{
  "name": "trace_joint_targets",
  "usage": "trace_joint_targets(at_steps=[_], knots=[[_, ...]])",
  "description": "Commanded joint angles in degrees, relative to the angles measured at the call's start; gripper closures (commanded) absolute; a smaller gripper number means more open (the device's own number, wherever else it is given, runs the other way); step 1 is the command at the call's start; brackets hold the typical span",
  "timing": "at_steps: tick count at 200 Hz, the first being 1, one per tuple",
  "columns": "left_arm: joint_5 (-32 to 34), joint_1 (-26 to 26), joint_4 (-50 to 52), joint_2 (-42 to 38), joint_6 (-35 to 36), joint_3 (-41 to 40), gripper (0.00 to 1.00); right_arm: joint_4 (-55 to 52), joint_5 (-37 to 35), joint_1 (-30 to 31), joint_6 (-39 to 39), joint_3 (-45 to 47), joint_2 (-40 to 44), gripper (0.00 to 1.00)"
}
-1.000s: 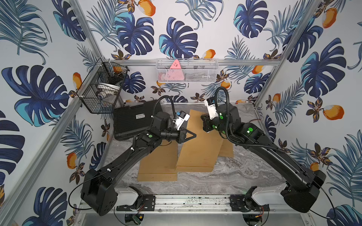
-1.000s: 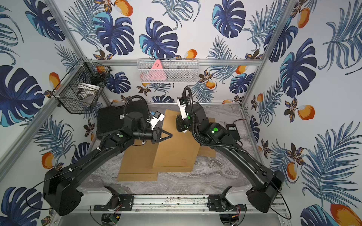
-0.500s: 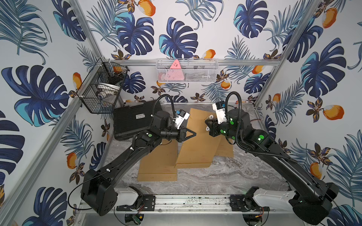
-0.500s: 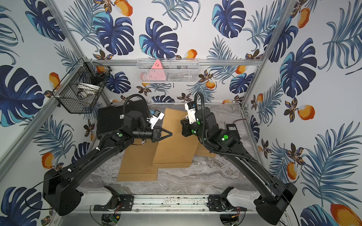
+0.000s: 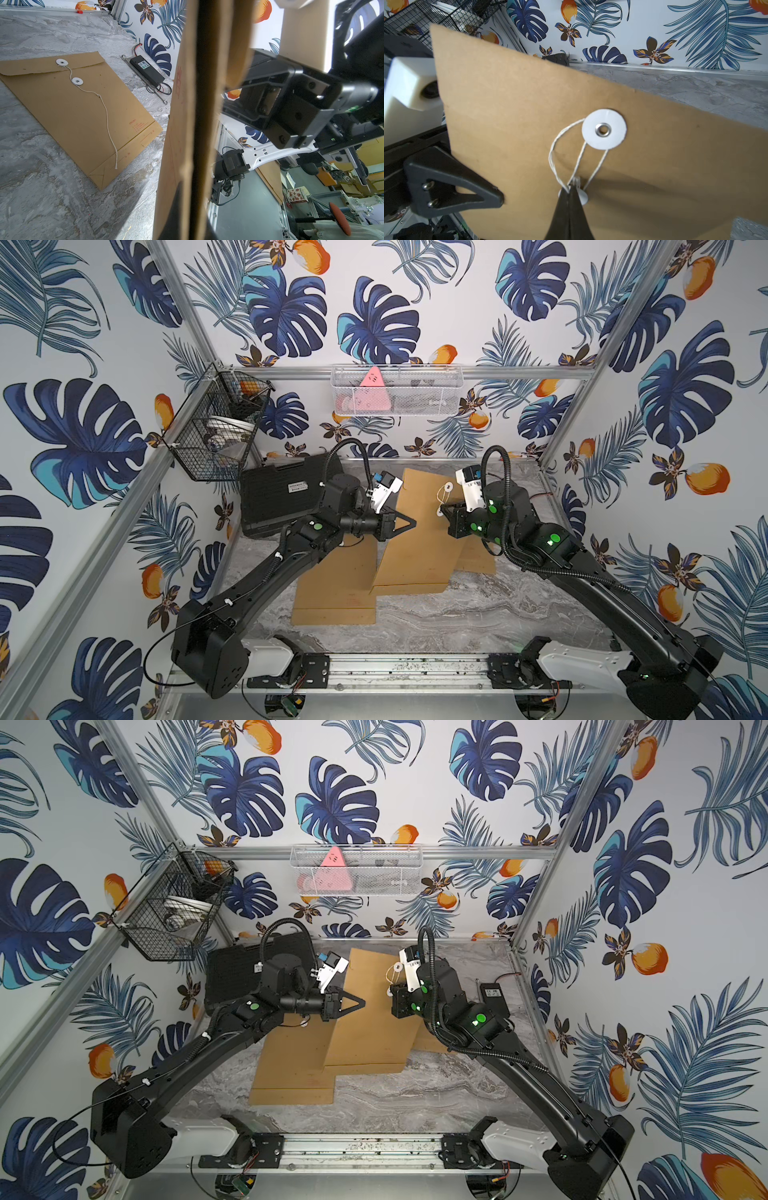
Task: Close the mouth of the file bag
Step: Close the file bag.
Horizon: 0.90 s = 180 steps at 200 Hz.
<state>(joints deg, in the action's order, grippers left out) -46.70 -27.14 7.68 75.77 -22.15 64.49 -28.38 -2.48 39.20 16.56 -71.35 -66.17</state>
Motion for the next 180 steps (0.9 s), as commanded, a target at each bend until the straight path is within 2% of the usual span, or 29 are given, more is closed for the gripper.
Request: trace_joint_targets(at_steps=[1,117,180], knots=[[-0.19,-0.06,-0.43,-0.35,1.34,0.59,1.0,-0.45,1.78,-0.65,1.18,0.49,0.43,1.0],[-1.36,0.0,-0.38,-1.02,1.21,2.38,1.0,1.16,6.33,-6.35,3.13,3.8,1.22,1.0],[-0.09,0.23,1.66,-1.19,2.9,2.15,1.0,-5.83,3.12,-8.01,0.04,0.04,2.38,1.0]])
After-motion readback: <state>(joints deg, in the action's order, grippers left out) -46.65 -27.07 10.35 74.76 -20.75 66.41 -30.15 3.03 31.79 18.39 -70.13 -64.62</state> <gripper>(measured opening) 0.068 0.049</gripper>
